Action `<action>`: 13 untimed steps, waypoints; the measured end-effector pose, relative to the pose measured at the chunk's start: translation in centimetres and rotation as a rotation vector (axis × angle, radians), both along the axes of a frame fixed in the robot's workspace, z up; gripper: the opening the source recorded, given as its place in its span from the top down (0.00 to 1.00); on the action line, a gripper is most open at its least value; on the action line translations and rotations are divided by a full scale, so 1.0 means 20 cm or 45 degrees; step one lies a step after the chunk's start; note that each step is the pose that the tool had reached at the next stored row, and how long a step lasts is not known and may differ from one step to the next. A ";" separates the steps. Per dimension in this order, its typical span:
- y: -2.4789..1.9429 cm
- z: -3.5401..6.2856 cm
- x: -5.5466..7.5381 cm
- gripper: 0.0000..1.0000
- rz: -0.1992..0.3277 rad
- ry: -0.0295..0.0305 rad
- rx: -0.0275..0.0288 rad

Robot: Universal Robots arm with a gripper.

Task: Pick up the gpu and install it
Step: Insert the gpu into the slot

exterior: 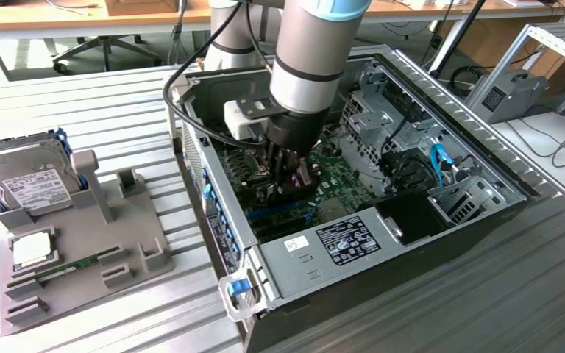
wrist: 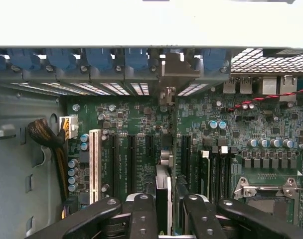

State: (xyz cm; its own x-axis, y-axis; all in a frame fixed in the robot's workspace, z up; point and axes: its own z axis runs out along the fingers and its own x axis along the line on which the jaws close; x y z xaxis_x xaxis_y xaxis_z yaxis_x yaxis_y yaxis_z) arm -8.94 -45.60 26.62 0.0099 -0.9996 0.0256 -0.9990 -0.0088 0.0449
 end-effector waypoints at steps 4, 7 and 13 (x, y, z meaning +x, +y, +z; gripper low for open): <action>0.000 -0.003 0.00 0.74 0.000 0.0002 -0.0004; 0.000 -0.003 0.00 0.74 0.000 0.0001 -0.0001; 0.014 -0.008 0.00 0.74 0.000 0.0000 0.0044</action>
